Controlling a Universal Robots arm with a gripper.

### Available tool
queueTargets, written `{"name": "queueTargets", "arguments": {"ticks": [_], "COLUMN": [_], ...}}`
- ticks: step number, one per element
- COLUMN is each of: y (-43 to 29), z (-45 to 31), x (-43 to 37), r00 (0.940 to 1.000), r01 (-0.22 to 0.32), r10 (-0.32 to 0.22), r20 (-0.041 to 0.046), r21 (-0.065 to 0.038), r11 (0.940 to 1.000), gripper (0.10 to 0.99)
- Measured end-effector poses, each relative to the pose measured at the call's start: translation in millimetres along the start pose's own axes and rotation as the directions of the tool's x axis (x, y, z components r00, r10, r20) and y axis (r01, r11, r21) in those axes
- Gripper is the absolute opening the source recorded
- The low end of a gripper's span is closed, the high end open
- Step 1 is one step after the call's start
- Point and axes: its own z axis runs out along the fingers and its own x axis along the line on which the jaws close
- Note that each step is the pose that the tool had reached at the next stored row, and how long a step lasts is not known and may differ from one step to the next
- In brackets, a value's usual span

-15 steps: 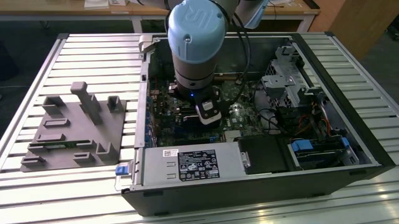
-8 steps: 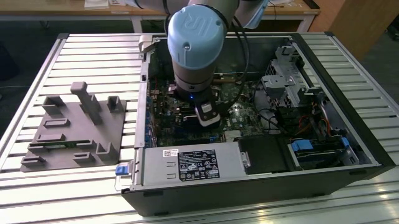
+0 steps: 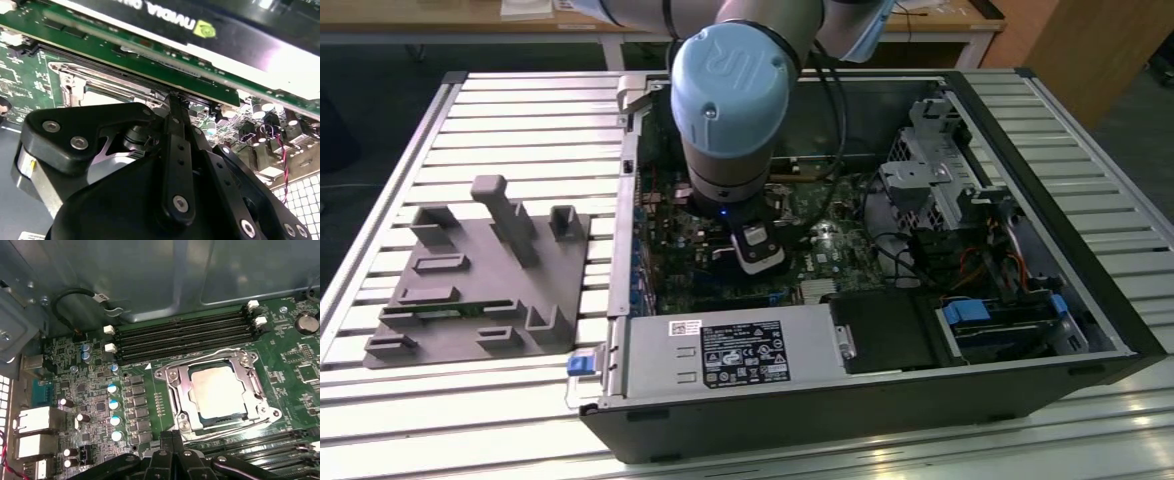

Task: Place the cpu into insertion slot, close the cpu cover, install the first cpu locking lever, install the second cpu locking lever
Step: 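Install the second cpu locking lever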

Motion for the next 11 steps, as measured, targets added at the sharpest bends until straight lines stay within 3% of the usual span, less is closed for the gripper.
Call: {"name": "queueTargets", "arguments": {"ticks": [11], "y": [0.8], "z": [4.9], "x": [3.6], "r00": [1.0000], "r01": [0.000], "r10": [0.000], "r20": [0.0000], "r21": [0.000], "r11": [1.0000], "gripper": [0.106]}}
